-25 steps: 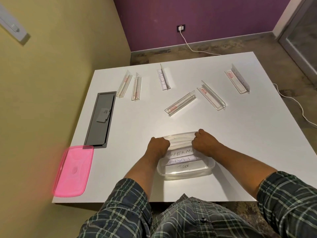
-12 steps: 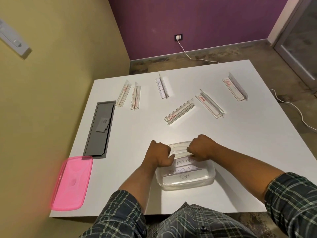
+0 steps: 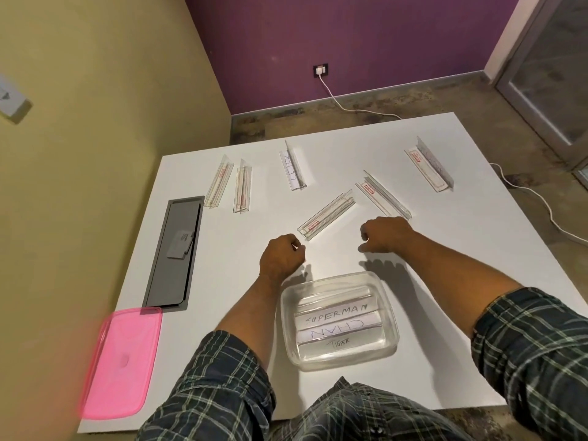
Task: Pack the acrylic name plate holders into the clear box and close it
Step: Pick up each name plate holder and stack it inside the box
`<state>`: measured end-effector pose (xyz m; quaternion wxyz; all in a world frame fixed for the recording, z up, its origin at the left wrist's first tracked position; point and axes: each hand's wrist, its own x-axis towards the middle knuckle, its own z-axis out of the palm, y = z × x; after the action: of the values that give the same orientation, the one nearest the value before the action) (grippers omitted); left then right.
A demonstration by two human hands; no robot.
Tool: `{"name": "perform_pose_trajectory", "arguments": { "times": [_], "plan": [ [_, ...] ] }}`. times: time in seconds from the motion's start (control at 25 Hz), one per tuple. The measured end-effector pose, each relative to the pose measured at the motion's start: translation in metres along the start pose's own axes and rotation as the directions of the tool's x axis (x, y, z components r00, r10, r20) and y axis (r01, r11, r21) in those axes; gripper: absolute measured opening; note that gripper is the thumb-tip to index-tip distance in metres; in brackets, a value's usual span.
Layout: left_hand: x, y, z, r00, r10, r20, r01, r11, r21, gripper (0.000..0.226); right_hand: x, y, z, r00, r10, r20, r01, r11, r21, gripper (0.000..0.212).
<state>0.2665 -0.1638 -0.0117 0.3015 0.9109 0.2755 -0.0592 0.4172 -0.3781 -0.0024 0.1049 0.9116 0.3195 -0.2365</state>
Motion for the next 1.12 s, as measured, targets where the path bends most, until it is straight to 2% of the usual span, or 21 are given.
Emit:
{"name": "perform_pose_trajectory", "arguments": {
  "times": [0.24,0.44,0.56,0.68,0.84,0.96,1.12],
  "plan": [
    [0.039,0.002,0.015,0.997,0.056,0.054,-0.057,0.998,0.031,0.022,0.037,0.024,-0.002,0.988,0.15,0.023,-0.15,0.941,0.303,0.066],
    [0.072,-0.003,0.027,0.995,0.008,0.102,-0.006,1.0,-0.02,0.036,0.078,0.03,-0.007,0.986,0.148,0.07,-0.162,0.812,0.562,0.082],
    [0.091,-0.004,0.034,0.99,-0.01,0.141,0.014,0.999,-0.031,0.027,0.101,0.03,-0.007,0.988,0.146,0.042,-0.137,0.732,0.668,0.096],
    [0.105,-0.004,0.039,0.985,-0.025,0.171,0.032,0.999,-0.038,0.028,0.121,0.026,-0.003,0.988,0.155,0.009,-0.117,0.705,0.7,0.104],
    [0.114,-0.002,0.048,0.985,-0.017,0.17,0.028,0.998,-0.065,0.018,0.139,0.018,0.005,0.997,0.066,0.034,-0.071,0.697,0.714,0.109],
    [0.114,-0.001,0.052,0.989,-0.04,0.14,0.057,0.991,-0.123,0.019,0.144,0.016,0.011,0.998,0.022,0.052,-0.054,0.661,0.748,0.111],
    [0.112,0.009,0.045,0.985,-0.136,0.105,0.163,0.934,-0.317,0.02,0.139,0.02,0.013,0.999,0.025,0.025,-0.035,0.747,0.664,0.11]
  ]
}}
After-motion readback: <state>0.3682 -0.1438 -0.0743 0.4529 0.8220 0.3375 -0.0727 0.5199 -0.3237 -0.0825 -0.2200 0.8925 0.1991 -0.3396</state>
